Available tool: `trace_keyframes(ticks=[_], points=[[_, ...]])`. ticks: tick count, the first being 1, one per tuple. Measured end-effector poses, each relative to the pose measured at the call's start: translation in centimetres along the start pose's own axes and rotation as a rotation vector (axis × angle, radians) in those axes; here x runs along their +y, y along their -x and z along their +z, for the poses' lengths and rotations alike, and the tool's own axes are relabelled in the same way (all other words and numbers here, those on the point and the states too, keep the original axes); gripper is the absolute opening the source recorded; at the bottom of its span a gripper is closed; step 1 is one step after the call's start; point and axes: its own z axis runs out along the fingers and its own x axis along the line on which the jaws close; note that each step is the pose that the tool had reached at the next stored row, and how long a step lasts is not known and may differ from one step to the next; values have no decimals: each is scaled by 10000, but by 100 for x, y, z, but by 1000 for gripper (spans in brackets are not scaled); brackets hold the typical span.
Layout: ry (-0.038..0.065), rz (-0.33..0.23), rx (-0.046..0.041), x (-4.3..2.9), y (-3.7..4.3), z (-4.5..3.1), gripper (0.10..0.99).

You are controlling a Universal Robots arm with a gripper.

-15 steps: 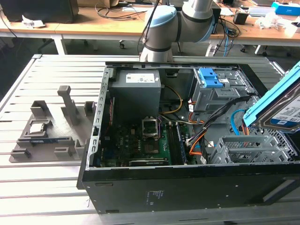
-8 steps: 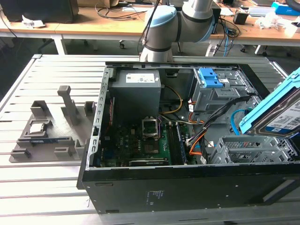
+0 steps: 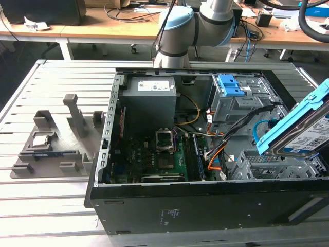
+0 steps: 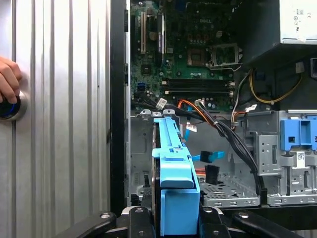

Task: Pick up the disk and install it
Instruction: 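Pick up the disk, then insert the disk into the insertion slot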

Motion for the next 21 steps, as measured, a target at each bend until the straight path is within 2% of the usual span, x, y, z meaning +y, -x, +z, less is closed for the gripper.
trace_keyframes(ticks=[4,15,18,21], points=[[1,1,3,-1,0,72,365],[1,1,1,-1,1,78,365],[0,-1,3,5,20,83,365],[1,-7,5,10,77,93,365]])
